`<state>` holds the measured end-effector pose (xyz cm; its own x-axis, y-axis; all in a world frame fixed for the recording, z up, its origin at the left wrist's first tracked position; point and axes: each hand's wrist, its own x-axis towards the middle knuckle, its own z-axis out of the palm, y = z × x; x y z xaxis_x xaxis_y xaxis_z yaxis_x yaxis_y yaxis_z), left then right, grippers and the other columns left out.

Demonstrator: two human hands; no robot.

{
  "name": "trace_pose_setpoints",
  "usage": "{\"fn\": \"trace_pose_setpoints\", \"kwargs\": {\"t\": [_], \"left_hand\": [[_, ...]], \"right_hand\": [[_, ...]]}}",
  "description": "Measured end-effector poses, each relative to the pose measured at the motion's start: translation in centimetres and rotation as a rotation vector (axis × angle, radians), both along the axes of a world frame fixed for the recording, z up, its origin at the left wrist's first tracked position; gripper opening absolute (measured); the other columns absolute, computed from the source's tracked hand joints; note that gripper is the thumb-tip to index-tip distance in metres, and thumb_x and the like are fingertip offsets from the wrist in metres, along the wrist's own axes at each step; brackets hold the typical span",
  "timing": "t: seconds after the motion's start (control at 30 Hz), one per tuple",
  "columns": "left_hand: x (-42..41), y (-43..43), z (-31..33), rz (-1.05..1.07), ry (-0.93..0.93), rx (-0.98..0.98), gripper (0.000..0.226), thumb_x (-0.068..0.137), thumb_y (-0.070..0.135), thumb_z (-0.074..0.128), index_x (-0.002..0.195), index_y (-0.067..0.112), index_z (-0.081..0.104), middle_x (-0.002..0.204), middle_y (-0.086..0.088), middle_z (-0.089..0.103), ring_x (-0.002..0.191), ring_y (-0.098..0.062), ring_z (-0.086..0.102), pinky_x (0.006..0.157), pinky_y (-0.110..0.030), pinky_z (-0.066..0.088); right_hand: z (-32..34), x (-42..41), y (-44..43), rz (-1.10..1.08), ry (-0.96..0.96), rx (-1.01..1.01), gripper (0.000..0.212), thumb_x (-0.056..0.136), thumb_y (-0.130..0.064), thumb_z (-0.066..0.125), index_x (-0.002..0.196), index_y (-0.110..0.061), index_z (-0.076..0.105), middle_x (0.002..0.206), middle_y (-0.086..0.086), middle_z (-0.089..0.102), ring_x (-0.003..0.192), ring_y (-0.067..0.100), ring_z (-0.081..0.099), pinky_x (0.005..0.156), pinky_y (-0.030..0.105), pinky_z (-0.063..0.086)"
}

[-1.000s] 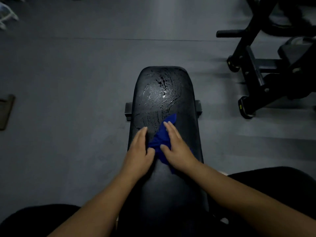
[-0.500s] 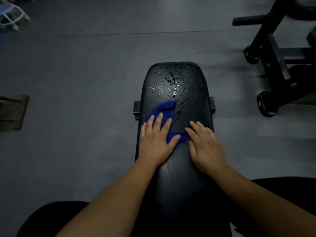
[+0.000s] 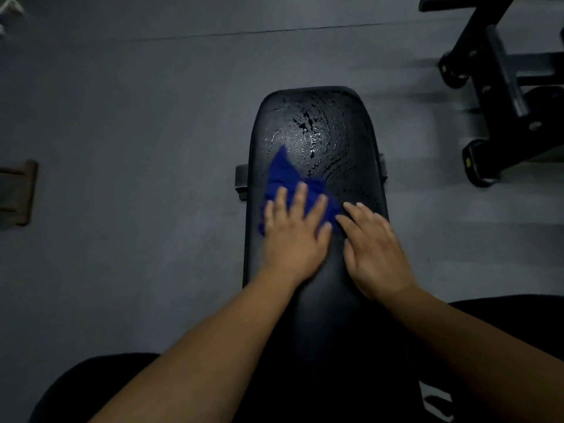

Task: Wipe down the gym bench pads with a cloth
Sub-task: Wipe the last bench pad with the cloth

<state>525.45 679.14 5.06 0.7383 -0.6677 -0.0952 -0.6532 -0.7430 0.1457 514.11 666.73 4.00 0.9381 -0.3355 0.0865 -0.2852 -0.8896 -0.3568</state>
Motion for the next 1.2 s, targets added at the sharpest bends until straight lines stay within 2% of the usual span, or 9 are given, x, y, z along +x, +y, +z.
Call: {"fn": "trace_pose_setpoints", "kwargs": {"t": [0.07, 0.13, 0.33, 0.5, 0.67, 0.87, 1.0, 1.13, 1.2], "left_hand": [[-2.0, 3.3, -0.2, -0.252, -0.031, -0.023, 0.059, 0.097, 0.053, 0.033, 0.153, 0.033, 0.037, 0.165, -0.001, 0.022, 0.151, -0.034, 0.018, 0.12, -0.055, 0.019], [-0.4, 6.3, -0.3, -0.289, -0.028, -0.035, 0.06, 0.097, 0.054, 0.035, 0.152, 0.032, 0.038, 0.164, 0.001, 0.027, 0.15, -0.03, 0.023, 0.119, -0.053, 0.025], [4.6, -1.8, 0.1, 0.172, 0.007, 0.03, 0.06, 0.1, 0.053, 0.025, 0.157, 0.034, 0.022, 0.168, -0.001, 0.01, 0.153, -0.033, 0.005, 0.122, -0.051, 0.004], [2.2, 4.2, 0.0, -0.376, -0.032, -0.001, 0.06, 0.095, 0.054, 0.035, 0.152, 0.034, 0.039, 0.163, 0.002, 0.028, 0.15, -0.028, 0.026, 0.12, -0.05, 0.023], [7.4, -0.9, 0.3, 0.023, -0.028, 0.066, 0.071, 0.091, 0.065, 0.02, 0.156, 0.035, 0.028, 0.166, 0.0, 0.017, 0.152, -0.031, 0.012, 0.121, -0.052, 0.009], [3.2, 0.1, 2.2, -0.315, 0.207, -0.133, 0.074, 0.089, 0.055, 0.031, 0.159, 0.034, 0.016, 0.167, 0.01, 0.006, 0.154, -0.012, 0.003, 0.125, -0.039, 0.001], [5.7, 1.5, 1.9, -0.061, 0.115, -0.191, 0.067, 0.096, 0.052, 0.024, 0.159, 0.029, 0.018, 0.167, 0.008, 0.006, 0.153, -0.011, 0.0, 0.125, -0.039, 0.001], [5.5, 1.4, 0.2, 0.003, 0.093, -0.181, 0.065, 0.099, 0.048, 0.019, 0.157, 0.02, 0.025, 0.166, 0.002, 0.02, 0.153, -0.015, 0.011, 0.125, -0.038, 0.005], [5.7, 1.7, -0.2, -0.004, 0.093, -0.235, 0.066, 0.097, 0.046, 0.019, 0.156, 0.018, 0.03, 0.164, 0.001, 0.025, 0.151, -0.016, 0.019, 0.125, -0.037, 0.007]], "right_hand": [[0.2, -0.1, 0.1, -0.013, 0.005, 0.014, 0.05, 0.089, -0.024, 0.04, 0.135, -0.011, 0.056, 0.15, 0.009, 0.047, 0.141, 0.028, 0.039, 0.117, 0.044, 0.026], [0.4, 0.0, 0.1, -0.018, 0.006, 0.002, 0.05, 0.089, -0.025, 0.04, 0.135, -0.012, 0.057, 0.15, 0.007, 0.046, 0.141, 0.027, 0.038, 0.117, 0.042, 0.025], [0.2, 0.0, 0.1, -0.022, -0.001, 0.028, 0.049, 0.089, -0.023, 0.04, 0.134, -0.015, 0.057, 0.151, 0.005, 0.044, 0.143, 0.024, 0.036, 0.118, 0.044, 0.026], [0.4, -0.1, 0.0, -0.007, 0.012, 0.035, 0.05, 0.089, -0.026, 0.04, 0.135, -0.015, 0.056, 0.151, 0.005, 0.045, 0.143, 0.023, 0.036, 0.119, 0.042, 0.026], [0.0, 0.0, -0.1, -0.017, -0.017, 0.032, 0.048, 0.088, -0.023, 0.044, 0.134, -0.016, 0.057, 0.151, 0.003, 0.045, 0.143, 0.022, 0.035, 0.118, 0.043, 0.026], [0.4, -0.2, -0.2, -0.023, 0.013, 0.05, 0.049, 0.087, -0.027, 0.043, 0.133, -0.016, 0.056, 0.146, 0.005, 0.049, 0.141, 0.02, 0.037, 0.119, 0.04, 0.024], [0.9, -0.1, 0.1, -0.025, 0.048, 0.052, 0.045, 0.089, -0.023, 0.05, 0.133, -0.017, 0.057, 0.144, 0.004, 0.051, 0.137, 0.022, 0.042, 0.117, 0.041, 0.03], [4.3, 2.8, -1.0, -0.225, -0.071, 0.208, 0.023, 0.09, -0.013, 0.054, 0.112, -0.017, 0.06, 0.112, 0.001, 0.058, 0.102, 0.021, 0.056, 0.083, 0.031, 0.044], [4.9, 6.5, -2.1, -0.231, -0.137, 0.086, 0.034, 0.091, -0.021, 0.054, 0.124, -0.015, 0.058, 0.124, 0.007, 0.056, 0.113, 0.026, 0.053, 0.091, 0.039, 0.046]]}}
